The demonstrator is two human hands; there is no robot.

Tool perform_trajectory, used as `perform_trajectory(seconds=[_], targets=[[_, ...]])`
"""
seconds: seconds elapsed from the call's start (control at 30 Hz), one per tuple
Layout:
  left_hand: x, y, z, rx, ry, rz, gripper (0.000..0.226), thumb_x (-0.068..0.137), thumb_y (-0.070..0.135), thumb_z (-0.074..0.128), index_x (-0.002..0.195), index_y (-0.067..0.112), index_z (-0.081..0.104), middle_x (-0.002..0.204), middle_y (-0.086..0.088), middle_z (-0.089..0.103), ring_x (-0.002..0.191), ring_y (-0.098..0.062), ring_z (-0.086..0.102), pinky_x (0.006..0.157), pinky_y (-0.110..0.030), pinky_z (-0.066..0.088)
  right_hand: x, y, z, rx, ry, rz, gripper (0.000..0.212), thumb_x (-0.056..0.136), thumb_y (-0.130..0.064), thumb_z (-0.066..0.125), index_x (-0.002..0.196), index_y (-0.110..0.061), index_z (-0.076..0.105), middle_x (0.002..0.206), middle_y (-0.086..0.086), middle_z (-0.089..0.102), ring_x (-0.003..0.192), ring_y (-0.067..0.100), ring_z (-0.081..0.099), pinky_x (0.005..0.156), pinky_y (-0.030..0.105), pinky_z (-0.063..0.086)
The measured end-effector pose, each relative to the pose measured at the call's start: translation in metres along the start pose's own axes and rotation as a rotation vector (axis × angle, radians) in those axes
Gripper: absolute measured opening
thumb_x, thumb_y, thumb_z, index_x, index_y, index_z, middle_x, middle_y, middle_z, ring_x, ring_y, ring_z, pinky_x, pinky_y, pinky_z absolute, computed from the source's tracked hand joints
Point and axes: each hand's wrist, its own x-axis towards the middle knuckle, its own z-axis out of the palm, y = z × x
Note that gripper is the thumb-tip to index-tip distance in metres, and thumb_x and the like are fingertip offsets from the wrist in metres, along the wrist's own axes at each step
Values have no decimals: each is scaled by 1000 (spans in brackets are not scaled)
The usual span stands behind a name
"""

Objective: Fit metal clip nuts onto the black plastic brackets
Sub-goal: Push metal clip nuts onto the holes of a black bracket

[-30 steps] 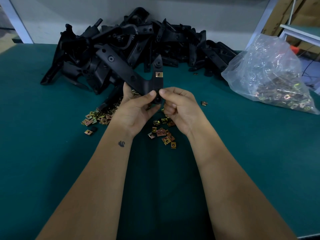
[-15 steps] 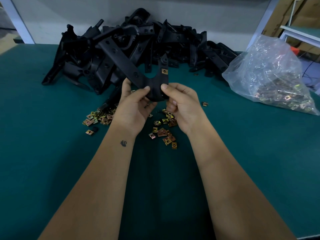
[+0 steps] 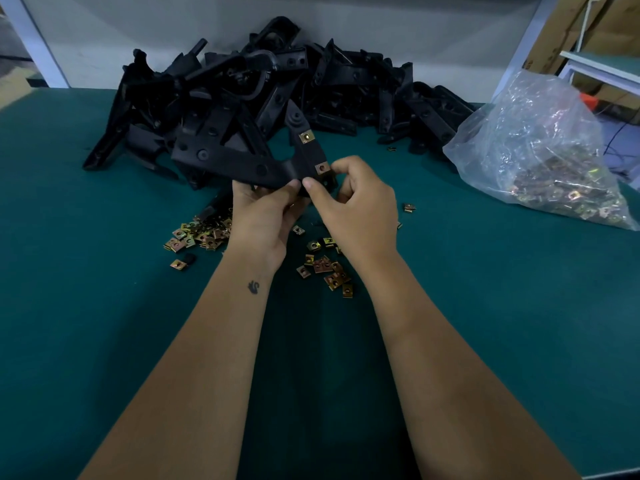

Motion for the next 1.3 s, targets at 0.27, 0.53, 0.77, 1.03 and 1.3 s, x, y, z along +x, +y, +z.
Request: perform_trajectory(seconds=[0.27, 0.53, 0.77, 1.03, 1.3], targets=[[-2, 1, 1, 0, -8, -40, 32, 91, -14, 53, 110, 13, 54, 106, -13, 67, 93, -20, 68, 80, -33, 60, -1, 1, -1, 61, -8, -55, 14, 84, -38, 69, 84, -27, 60, 50, -12, 37, 50, 9, 42, 51, 27, 38], [-2, 3, 2, 178, 44, 21, 25, 88, -3, 66, 107, 13, 59, 98, -6, 69, 85, -14, 68, 83, -33, 57, -2, 2, -2, 127, 30, -54, 13, 83, -31, 70, 80, -23, 60, 49, -12, 34, 49, 9, 38, 52, 27, 35], [-4, 1, 6, 272, 50, 56, 14, 93, 9, 66, 104, 15, 63, 87, 2, 67, 71, -6, 64, 72, -23, 53, 2, -7, -9, 262, 28, 156, 16, 84, -36, 71, 95, -30, 61, 48, -16, 44, 48, 3, 44, 50, 19, 36], [-27, -11, 42, 259, -10, 0, 12, 90, 10, 69, 101, 14, 68, 92, 1, 71, 83, -13, 66, 74, -29, 52, -10, -3, -36, 725, 97, 516, 20, 85, -11, 74, 103, -12, 64, 63, -10, 61, 57, 2, 54, 59, 20, 46], [-74, -50, 113, 194, -49, -118, 13, 89, 6, 67, 102, 6, 68, 79, 2, 70, 69, -13, 67, 61, -24, 54, -25, 4, -87, 877, 318, 643, 6, 92, -10, 66, 95, -15, 67, 80, 9, 58, 60, 9, 56, 55, 21, 49]])
